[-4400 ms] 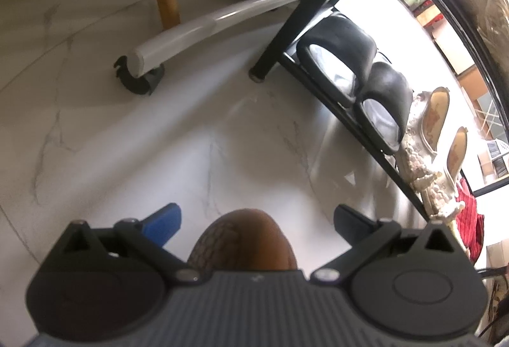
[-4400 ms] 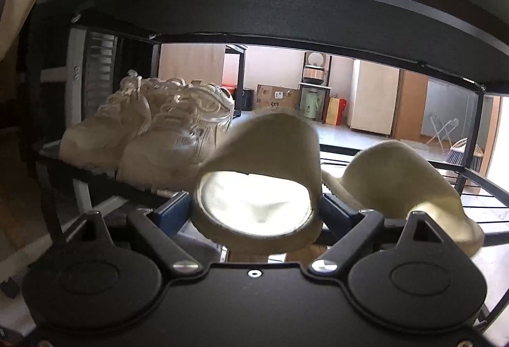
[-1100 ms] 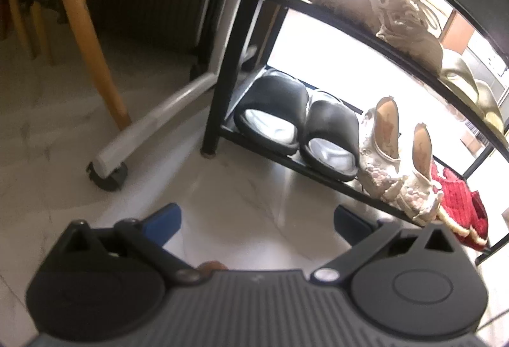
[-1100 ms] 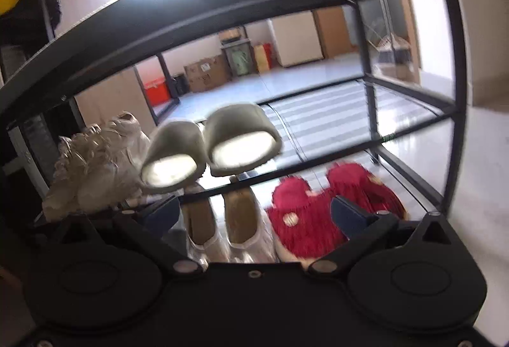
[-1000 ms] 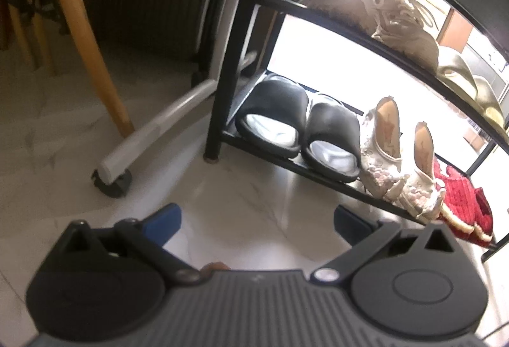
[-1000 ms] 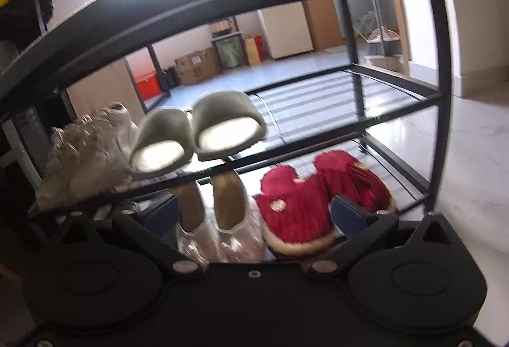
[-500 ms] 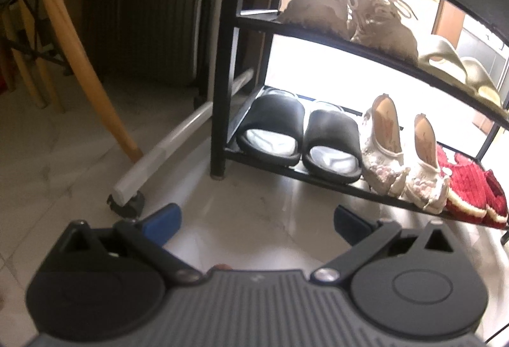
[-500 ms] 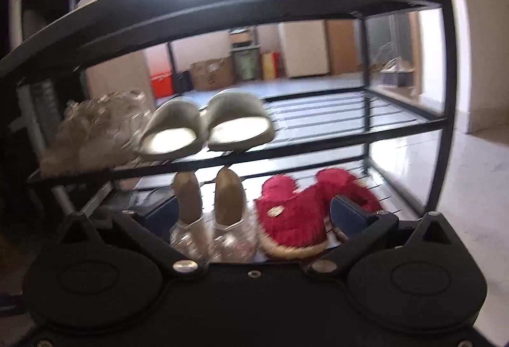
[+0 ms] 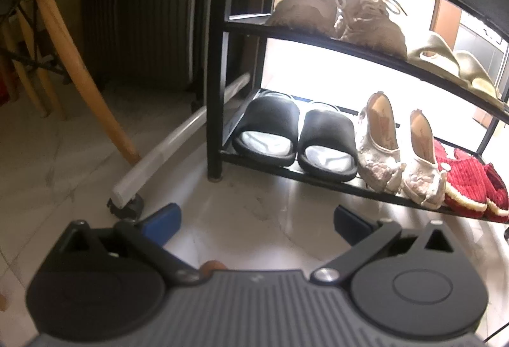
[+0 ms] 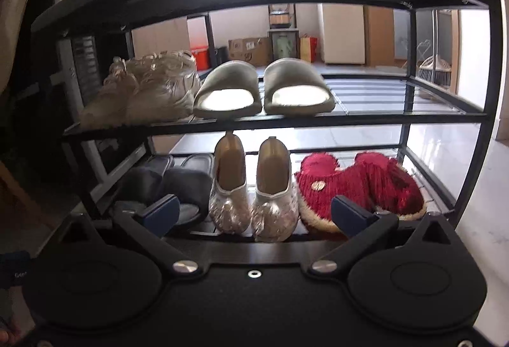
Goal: Organize scattered shoes
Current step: 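Open the right gripper and pull it back from the rack shelf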
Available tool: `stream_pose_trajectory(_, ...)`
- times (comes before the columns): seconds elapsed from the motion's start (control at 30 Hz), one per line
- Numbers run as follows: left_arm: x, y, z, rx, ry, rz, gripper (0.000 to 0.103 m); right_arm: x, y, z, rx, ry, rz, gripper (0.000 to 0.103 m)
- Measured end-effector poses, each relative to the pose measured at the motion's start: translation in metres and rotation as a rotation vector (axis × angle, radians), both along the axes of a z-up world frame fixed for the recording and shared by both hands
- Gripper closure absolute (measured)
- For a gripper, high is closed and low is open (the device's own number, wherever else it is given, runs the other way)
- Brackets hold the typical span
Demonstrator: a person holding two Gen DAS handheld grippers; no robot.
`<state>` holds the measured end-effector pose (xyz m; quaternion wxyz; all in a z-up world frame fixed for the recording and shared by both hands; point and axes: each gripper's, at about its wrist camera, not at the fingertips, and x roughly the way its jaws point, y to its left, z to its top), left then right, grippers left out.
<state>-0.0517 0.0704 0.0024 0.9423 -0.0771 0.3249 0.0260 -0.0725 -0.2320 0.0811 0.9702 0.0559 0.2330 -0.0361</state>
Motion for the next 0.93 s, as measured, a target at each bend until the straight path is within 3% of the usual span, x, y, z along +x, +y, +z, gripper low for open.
stream_pose_trajectory(0.47,0.009,0.021,-0.007,-0.146,0.039,0.036,0.001,0.007,-0.013,-0.008,0.039,0.055,-0.051,0.000)
stream_pose_trajectory(0.67,0.005,0.018,-0.004,-0.116,0.011,0.027,0.001,0.009,-0.010,-0.012,0.024,0.069,-0.043,0.000)
stream_pose_trajectory(0.83,-0.006,0.015,0.004,-0.072,-0.088,0.025,0.001,0.009,-0.011,-0.013,0.024,0.076,-0.048,0.000)
stream_pose_trajectory(0.93,-0.008,0.013,0.006,-0.058,-0.102,0.023,0.001,0.010,-0.012,-0.013,0.029,0.083,-0.054,0.000)
